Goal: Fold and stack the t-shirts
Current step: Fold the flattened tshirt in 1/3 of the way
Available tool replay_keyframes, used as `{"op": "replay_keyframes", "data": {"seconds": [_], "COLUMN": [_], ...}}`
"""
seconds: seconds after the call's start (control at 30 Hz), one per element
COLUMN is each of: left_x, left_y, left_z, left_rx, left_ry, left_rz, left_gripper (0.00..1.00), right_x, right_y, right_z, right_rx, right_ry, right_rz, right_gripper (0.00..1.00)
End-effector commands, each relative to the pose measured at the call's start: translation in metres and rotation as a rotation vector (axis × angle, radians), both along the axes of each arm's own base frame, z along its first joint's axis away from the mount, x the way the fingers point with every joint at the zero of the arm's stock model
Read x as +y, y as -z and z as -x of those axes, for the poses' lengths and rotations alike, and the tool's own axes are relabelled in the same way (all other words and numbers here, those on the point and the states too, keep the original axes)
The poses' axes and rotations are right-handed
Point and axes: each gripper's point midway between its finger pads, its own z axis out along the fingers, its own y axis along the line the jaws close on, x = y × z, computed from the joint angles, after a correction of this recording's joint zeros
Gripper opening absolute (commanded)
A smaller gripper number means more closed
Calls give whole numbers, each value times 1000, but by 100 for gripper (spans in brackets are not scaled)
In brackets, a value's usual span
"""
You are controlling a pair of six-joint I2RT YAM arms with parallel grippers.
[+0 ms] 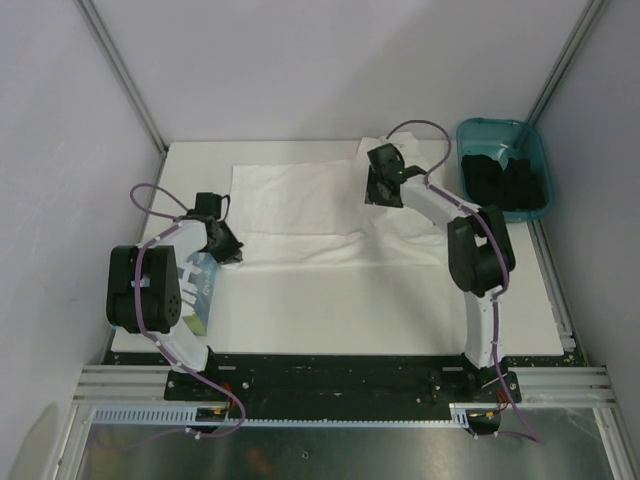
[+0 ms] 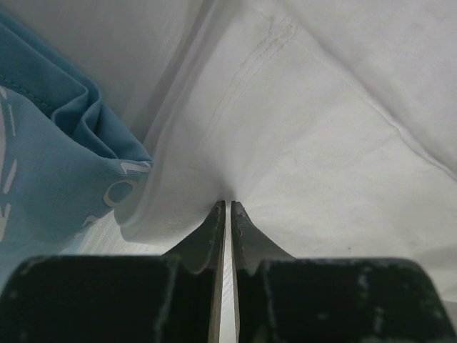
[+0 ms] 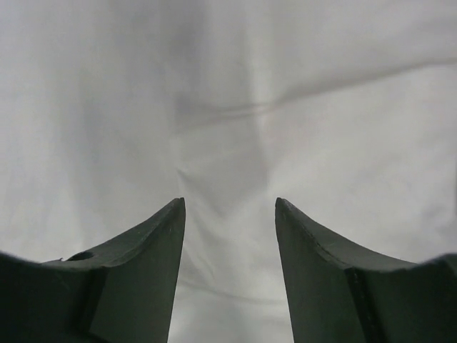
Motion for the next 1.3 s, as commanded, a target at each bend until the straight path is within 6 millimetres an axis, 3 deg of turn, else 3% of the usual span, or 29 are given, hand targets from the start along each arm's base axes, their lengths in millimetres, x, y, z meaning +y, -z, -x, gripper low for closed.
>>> {"op": "replay_keyframes", "data": {"seconds": [0.0, 0.27, 0.43, 0.57, 0.73, 1.27], "left_x": [0, 0, 1, 1, 2, 2], "left_y": [-29, -26, -15, -9, -5, 3], "left_z": [-17, -13, -8, -6, -6, -6], "left_rx": [-91, -75, -43, -24, -10, 11], "left_ry": [31, 25, 10, 8, 8, 10], "left_rz": [5, 3, 1, 3, -2, -1], "left_gripper": [10, 10, 10, 10, 10, 10], "right_x": [-38, -135, -173, -178, -177, -174], "right_y": [-76, -52, -36, -26, -10, 9], "right_z": [15, 105, 145, 162, 168, 149], "right_rx": [-123, 5, 33, 20, 4, -57], "right_ry": [128, 347, 412, 410, 400, 350], "right_rz": [-71, -42, -94, -148, -197, -148], "right_gripper": [57, 56, 59, 61, 62, 53]}}
